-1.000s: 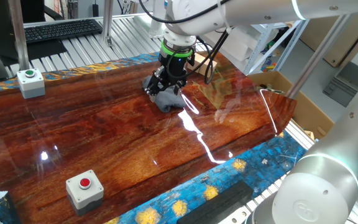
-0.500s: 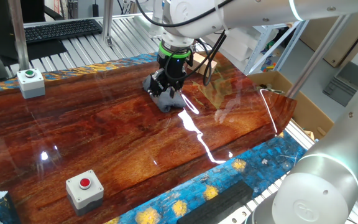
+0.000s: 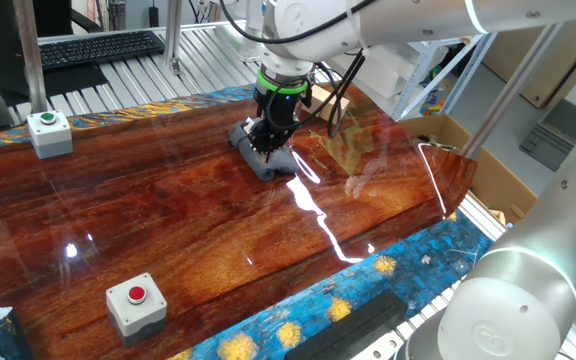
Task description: Clean the table with a cloth
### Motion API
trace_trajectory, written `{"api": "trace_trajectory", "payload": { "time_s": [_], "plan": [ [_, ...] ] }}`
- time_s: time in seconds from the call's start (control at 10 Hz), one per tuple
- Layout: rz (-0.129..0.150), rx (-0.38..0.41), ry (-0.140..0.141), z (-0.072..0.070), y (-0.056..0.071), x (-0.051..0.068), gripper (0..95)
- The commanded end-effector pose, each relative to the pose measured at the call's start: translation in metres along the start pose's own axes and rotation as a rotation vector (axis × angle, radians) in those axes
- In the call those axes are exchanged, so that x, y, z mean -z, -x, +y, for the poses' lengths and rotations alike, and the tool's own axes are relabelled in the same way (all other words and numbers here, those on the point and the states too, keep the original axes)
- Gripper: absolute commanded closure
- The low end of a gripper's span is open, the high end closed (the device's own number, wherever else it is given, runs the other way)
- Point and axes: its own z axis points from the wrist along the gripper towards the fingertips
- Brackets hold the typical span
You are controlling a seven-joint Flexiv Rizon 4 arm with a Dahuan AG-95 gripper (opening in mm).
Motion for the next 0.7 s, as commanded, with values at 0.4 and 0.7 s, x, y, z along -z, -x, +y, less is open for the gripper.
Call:
{"api": "trace_trajectory", "payload": {
  "time_s": [0.4, 0.7],
  "plan": [
    [0.002, 0.024, 0.008, -0.011, 0.003, -0.009, 95.0],
    [0.016, 0.025, 0.002, -0.019, 0.006, -0.015, 95.0]
  ]
}}
